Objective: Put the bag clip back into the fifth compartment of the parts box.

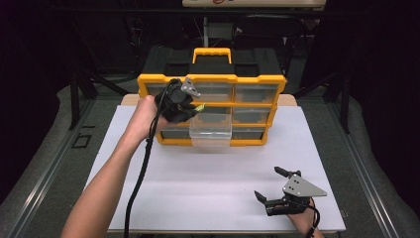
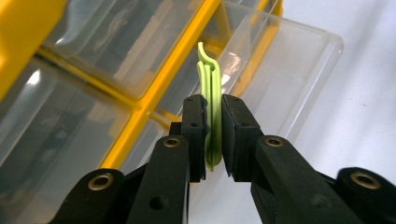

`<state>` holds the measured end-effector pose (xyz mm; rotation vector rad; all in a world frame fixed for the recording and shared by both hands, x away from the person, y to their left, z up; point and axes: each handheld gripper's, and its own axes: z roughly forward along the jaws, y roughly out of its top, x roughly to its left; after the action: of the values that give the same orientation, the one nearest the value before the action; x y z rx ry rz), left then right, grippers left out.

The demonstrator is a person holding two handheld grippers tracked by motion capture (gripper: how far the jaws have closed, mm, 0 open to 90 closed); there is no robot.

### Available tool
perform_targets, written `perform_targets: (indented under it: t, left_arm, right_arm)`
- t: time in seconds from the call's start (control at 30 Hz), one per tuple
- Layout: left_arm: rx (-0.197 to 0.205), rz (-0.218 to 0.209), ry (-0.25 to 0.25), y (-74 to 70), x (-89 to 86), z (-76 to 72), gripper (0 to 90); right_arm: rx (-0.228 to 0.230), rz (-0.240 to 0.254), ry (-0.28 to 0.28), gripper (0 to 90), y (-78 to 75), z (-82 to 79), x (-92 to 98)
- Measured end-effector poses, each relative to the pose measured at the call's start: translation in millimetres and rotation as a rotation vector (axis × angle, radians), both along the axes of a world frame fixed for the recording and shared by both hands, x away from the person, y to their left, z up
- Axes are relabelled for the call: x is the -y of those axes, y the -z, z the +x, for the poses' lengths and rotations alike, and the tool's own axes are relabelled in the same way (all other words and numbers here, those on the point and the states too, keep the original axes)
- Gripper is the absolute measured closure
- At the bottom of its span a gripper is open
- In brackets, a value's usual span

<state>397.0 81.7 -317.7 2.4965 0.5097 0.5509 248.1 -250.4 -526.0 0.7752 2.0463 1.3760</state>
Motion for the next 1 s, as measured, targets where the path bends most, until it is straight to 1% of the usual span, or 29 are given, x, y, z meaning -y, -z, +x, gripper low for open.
perform_targets:
  t: [0.03,0.1,0.13,0.17,0.23,0.27,0.33,0.5,0.53,0.6,0.7,0.83,0.93,1.0]
  left_arm:
    - [-0.006,-0.007,0.002,1.0,2.0,0.0,80.4]
    - [-0.009,-0.002,0.011,2.3,5.3,0.4,80.4]
    - [-0.014,-0.008,0.012,3.4,7.0,0.4,80.4]
    - [-0.02,-0.006,0.023,3.9,8.1,1.2,80.4]
    - [-0.023,-0.01,0.025,5.7,11.1,1.6,80.4]
    - [-0.029,-0.004,0.035,6.2,12.1,2.6,80.4]
    - [-0.038,-0.01,0.039,8.7,14.9,3.5,80.4]
    - [-0.055,0.003,0.048,13.6,20.6,5.4,80.3]
    - [-0.067,0.009,0.057,15.4,22.9,6.6,80.3]
    - [-0.072,0.012,0.059,16.5,24.1,7.1,80.3]
    - [-0.088,0.03,0.068,21.3,28.4,9.0,80.3]
    - [-0.098,0.044,0.069,25.1,30.1,10.8,80.3]
    - [-0.118,0.043,0.071,28.3,30.3,13.5,80.3]
    - [-0.121,0.042,0.074,29.1,30.5,13.9,80.2]
  right_arm:
    - [-0.001,0.0,0.0,0.3,0.0,-0.1,0.0]
    - [-0.001,0.0,-0.001,0.3,0.0,-0.2,-0.2]
    - [-0.001,-0.001,-0.002,0.3,0.0,-0.1,-0.2]
    - [-0.001,-0.001,-0.002,0.3,0.1,0.1,-0.1]
    - [-0.001,0.0,-0.003,0.3,0.3,0.3,-0.1]
    - [-0.001,-0.001,-0.003,0.3,0.3,0.3,-0.2]
    - [-0.002,-0.001,-0.003,0.3,0.2,0.2,-0.2]
    - [-0.003,-0.003,-0.003,0.3,0.2,0.1,-0.1]
    - [-0.003,-0.003,-0.004,0.3,0.4,0.5,-0.1]
    - [-0.003,-0.003,-0.004,0.3,0.5,0.6,-0.2]
    - [-0.002,-0.001,-0.003,0.3,0.5,0.4,0.0]
    - [-0.003,0.0,-0.001,0.3,0.5,0.4,0.2]
    - [-0.004,-0.001,-0.002,0.3,0.5,0.5,0.2]
    - [-0.005,-0.001,-0.001,0.3,0.6,0.6,0.1]
